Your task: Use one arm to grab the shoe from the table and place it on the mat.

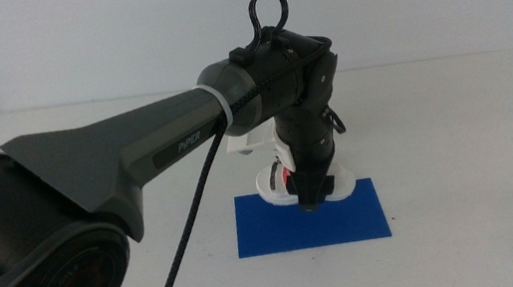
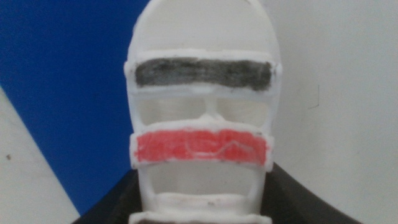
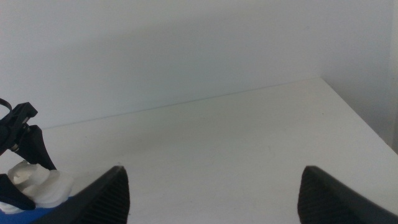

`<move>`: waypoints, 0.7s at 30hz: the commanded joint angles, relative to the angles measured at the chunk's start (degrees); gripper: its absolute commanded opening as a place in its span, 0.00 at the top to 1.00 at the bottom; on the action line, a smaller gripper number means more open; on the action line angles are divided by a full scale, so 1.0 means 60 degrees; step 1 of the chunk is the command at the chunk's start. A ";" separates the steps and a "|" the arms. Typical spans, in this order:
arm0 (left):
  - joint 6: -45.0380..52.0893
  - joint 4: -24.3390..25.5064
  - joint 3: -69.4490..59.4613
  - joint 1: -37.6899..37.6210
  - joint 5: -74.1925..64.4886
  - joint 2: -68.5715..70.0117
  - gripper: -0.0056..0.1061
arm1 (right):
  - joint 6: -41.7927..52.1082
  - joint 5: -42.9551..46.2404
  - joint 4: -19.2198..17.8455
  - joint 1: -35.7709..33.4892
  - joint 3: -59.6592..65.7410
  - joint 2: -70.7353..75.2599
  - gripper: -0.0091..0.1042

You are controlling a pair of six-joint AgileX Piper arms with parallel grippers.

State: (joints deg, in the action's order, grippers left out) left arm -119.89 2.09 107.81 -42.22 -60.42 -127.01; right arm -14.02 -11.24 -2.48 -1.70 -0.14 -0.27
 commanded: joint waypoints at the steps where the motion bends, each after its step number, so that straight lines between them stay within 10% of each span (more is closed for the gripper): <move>1: -0.0183 0.0048 0.0027 -0.0134 -0.0170 0.0055 0.96 | 0.0016 0.0153 -0.0038 0.0002 0.0023 0.0045 0.22; 16: -0.0336 -0.0075 0.0027 -0.0197 -0.0552 -0.0396 0.96 | 0.0044 0.0150 -0.0038 0.0002 0.0023 0.0045 0.22; 21: -0.0318 -0.0135 0.0027 -0.0197 -0.0531 -0.0464 0.75 | 0.0055 0.0150 -0.0038 0.0002 0.0023 0.0045 0.22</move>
State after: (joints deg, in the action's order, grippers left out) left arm -120.95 1.59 107.81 -43.36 -63.27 -130.09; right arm -14.02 -11.11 -2.48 -1.70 -0.14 -0.27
